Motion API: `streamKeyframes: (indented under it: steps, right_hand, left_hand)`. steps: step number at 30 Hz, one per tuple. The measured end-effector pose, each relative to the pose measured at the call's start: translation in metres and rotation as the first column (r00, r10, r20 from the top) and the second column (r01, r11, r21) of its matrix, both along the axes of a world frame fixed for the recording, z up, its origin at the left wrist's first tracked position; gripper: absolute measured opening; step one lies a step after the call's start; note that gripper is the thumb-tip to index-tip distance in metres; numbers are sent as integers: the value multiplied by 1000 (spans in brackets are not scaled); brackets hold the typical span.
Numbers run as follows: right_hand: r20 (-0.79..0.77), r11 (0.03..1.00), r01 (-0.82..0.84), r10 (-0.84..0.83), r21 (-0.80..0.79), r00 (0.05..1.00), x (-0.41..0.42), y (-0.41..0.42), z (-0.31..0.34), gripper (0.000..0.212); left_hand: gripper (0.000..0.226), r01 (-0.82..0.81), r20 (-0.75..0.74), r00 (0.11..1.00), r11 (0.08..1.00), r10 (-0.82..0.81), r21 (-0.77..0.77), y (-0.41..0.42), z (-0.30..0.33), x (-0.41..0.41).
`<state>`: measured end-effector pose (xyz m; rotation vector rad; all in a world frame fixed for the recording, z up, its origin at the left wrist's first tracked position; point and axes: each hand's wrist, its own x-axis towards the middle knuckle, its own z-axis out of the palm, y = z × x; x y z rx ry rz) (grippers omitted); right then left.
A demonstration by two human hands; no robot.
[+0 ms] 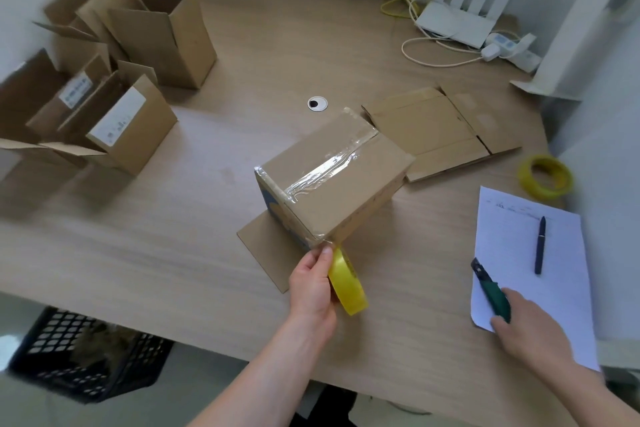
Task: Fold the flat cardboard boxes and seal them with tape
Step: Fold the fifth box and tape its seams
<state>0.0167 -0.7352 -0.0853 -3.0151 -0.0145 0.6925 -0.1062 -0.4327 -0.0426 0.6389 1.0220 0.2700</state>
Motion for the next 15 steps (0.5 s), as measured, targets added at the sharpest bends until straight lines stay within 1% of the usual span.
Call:
streamKeyframes:
  steps: [1, 2, 4, 5, 6, 7, 8, 9, 10, 12, 13, 15]
  right_hand:
    - [19, 998, 39, -40, 44, 999, -2, 3, 2, 35]
    - [33, 988, 99, -103, 119, 994, -2, 8, 5, 33]
    - [53, 926, 182, -210, 330, 976, -5, 24, 22, 36]
    - [56, 882, 170, -215, 439, 975, -7, 35, 35, 34]
    - [60, 843, 119, -176, 525, 983, -9, 47, 50, 32]
    - [70, 808, 27, -85, 589, 994, -10, 58, 66, 33]
    - [95, 775, -97, 48, 624, 994, -12, 71, 84, 38]
    - [129, 743, -234, 197, 627, 972, -15, 84, 101, 42]
    - [169, 710, -369, 338, 601, 926, -18, 97, 117, 43]
    - [254, 629, -607, 563, 486, 787, -22, 121, 144, 42]
    - [271, 593, -682, 636, 427, 722, -23, 133, 153, 42]
    - [274, 538, -771, 728, 339, 628, -25, 152, 161, 40]
  left_hand:
    - [8, 0, -1, 1000, 1000, 0, 2, 0, 0, 0]
    - [8, 0, 0, 1000, 1000, 0, 2, 1, 0, 0]
    - [9, 1, 4, 1000, 1000, -1, 3, 1, -1, 1]
    - [9, 0, 5, 1000, 1000, 0, 7, 2, -1, 0]
    - [9, 3, 3, 1000, 1000, -3, 13, 2, -2, 0]
    - [8, 8, -1, 1000, 1000, -8, 20, 2, -3, 0]
    - [7, 11, -5, 1000, 1000, -11, 25, 2, -3, 0]
    - [7, 9, -10, 1000, 999, -9, 31, 2, -4, 0]
    - [6, 4, -14, 1000, 999, -3, 37, 1, -4, 1]
    - [6, -13, -20, 1000, 999, 14, 50, 0, -4, 2]
    - [7, -19, -20, 1000, 998, 21, 57, -1, -4, 2]
    - [11, -23, -22, 999, 997, 25, 71, -1, -4, 2]
